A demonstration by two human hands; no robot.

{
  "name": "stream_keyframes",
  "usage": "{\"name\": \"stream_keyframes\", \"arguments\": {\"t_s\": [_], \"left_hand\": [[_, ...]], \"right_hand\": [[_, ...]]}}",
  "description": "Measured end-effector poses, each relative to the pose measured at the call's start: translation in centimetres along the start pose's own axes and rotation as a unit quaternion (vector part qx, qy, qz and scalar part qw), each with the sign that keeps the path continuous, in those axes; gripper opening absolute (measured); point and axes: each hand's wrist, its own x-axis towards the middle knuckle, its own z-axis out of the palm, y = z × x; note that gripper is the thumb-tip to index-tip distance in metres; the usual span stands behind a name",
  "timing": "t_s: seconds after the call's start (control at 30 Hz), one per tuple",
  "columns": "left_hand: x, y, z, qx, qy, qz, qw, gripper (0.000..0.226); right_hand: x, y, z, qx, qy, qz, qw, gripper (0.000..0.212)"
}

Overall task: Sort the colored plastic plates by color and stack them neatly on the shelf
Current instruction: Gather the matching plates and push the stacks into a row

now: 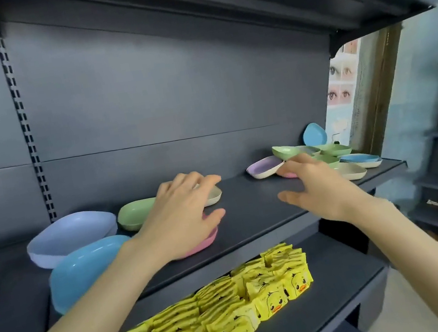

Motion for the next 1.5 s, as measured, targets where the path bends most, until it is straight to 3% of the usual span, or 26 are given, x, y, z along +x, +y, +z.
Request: {"name": "stream_keyframes", "arguments": {"t_s": [0.2, 0.43, 0.77, 1.1, 1.5], "left_hand": [[7.5, 3.2, 2.8, 0.014, 0.009, 0.032, 0.999, 0.053], [16.1, 4.4, 8.8, -0.019, -0.008, 0.029, 0.999, 0.052], [29.2, 6.0, 17.5, -0.038, -0.031, 0.022, 0.999, 0.049], [39.4, 7.4, 26.1, -0.038, -0.042, -0.079, 0.995, 0.050], [47.1, 6.4, 32.4, 0.001, -0.109, -0.178, 0.978, 0.052]], "right_hand": [[3.1, 6.9, -1.5, 0.009, 0.016, -0.017, 1.000, 0.027], [9.8, 15.7, 0.0, -0.029, 0.010, 0.007, 0.999, 0.045], [19.1, 28.2, 2.0, -0.009, -0.005, 0.003, 1.000, 0.043], [28.9, 40.0, 5.3, 0.048, -0.028, -0.057, 0.997, 0.034], [39.9, 48.4, 10.6, 0.056, -0.107, -0.148, 0.982, 0.046]]}}
